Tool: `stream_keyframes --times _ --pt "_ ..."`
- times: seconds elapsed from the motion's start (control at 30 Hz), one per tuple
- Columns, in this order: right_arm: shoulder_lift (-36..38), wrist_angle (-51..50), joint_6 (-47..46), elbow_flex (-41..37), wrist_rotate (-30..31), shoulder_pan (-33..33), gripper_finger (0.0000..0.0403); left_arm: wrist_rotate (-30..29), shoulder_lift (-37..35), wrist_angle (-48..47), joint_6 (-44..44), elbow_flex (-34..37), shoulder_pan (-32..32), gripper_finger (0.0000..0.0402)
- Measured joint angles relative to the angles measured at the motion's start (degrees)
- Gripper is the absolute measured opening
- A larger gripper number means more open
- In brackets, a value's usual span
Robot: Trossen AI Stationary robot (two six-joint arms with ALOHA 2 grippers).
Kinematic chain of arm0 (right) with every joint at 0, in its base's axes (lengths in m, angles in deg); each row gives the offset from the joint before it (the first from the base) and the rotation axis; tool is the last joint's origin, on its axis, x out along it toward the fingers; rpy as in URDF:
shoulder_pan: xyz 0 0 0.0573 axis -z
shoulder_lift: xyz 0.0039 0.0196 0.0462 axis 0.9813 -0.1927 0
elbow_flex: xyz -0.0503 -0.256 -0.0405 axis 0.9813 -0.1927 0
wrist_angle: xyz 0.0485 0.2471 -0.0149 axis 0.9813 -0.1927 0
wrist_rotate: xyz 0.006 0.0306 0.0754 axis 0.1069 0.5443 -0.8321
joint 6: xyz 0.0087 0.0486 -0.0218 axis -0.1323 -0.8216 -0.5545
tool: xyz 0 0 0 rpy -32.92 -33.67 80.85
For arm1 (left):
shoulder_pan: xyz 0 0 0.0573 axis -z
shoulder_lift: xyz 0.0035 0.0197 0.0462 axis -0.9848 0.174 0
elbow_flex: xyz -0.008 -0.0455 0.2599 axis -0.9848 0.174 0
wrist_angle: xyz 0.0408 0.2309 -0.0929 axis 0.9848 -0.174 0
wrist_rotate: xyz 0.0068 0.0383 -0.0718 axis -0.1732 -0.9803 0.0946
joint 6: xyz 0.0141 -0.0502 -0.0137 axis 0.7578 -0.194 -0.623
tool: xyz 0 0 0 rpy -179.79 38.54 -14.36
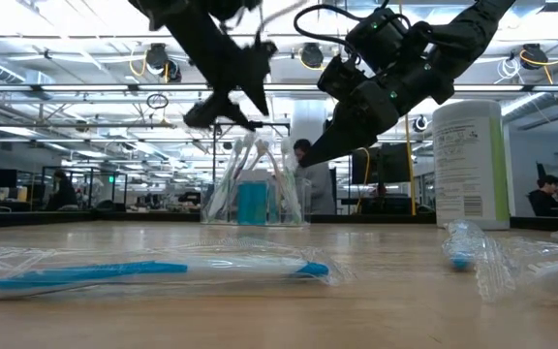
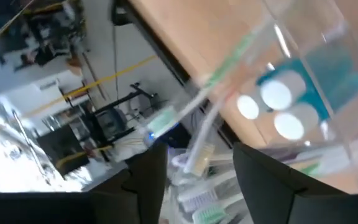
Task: Pick & Place toothbrushing station
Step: Put the middle blue toothbrush into the right section of the organizer
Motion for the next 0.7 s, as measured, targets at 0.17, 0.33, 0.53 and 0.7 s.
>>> stream_keyframes --times 0.17,0.33,0.53,0.7 --pt "0.0 0.4 0.0 0.0 0.0 0.0 0.0171 4.8 -7.2 -2.8 -14.6 0.0 0.1 0.0169" --pt "0.0 0.7 -1.9 0.0 0.0 0.0 0.0171 15.8 -15.1 -9.1 -41.3 0.0 -2.3 0.0162" --pt "0.0 0.8 -3.1 0.0 0.0 -0.2 0.0171 32.9 -19.2 -17.3 -73.8 0.0 -3.1 0.0161" --pt "0.0 1.3 -3.2 0.0 0.0 -0.4 0.0171 37.3 -18.1 -21.8 -76.0 0.0 0.9 0.0161"
